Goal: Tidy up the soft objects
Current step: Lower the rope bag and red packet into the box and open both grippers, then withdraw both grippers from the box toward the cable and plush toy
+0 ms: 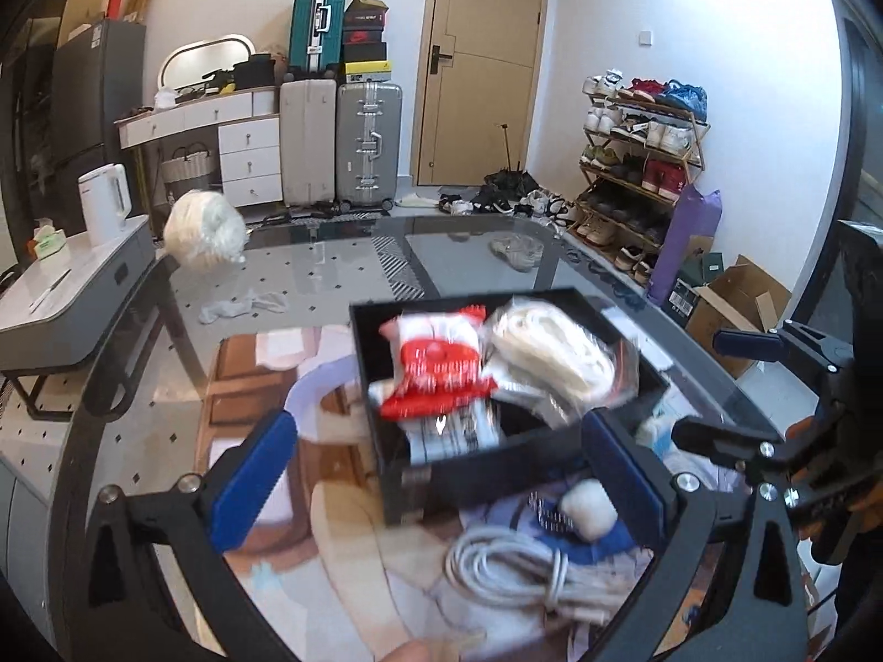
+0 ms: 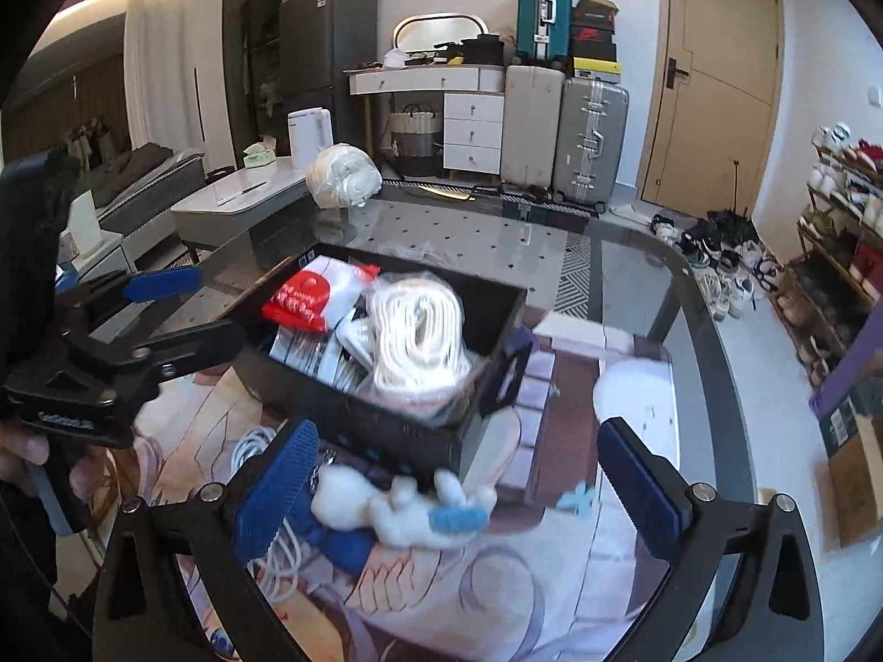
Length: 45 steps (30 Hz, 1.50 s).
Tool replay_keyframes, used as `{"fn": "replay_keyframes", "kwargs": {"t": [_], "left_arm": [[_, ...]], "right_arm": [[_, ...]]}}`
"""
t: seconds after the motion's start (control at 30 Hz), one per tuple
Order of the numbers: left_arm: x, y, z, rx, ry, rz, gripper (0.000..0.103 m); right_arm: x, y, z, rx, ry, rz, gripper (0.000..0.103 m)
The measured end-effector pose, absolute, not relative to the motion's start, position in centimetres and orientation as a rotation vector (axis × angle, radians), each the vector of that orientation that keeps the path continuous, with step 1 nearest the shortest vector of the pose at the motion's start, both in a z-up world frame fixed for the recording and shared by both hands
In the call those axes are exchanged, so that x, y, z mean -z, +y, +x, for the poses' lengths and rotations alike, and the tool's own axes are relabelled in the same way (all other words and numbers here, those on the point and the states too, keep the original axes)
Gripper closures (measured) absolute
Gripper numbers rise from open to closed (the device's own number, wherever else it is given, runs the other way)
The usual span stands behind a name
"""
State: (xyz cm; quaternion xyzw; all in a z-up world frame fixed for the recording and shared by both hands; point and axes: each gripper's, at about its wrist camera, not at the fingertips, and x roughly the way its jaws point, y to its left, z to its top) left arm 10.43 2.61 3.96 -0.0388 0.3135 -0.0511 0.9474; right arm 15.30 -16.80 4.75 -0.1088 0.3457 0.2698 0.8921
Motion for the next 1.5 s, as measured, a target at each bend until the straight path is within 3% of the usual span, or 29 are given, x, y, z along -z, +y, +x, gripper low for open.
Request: {"fn": "replay_keyframes", "kwargs": {"t": [0.43, 1.17, 1.5], "left_arm": [[-1.4, 0.6, 6.3, 0.117, 0.698, -0.079, 0.000], [0.9, -4.0, 6.4, 0.168, 0.806, -0.060, 0.000], [1.6, -1.5, 5.9, 0.150, 0.832, -0.060, 0.000]], "right_arm": [[-3.4, -18.0, 12.9, -0.596, 0.745, -0.177, 0.000], [-2.8, -19.9, 12.5, -0.561, 0.767, -0.185, 0.000], [-1.4, -19.8, 13.2, -0.561, 0.818, -0.169, 0.000]]}}
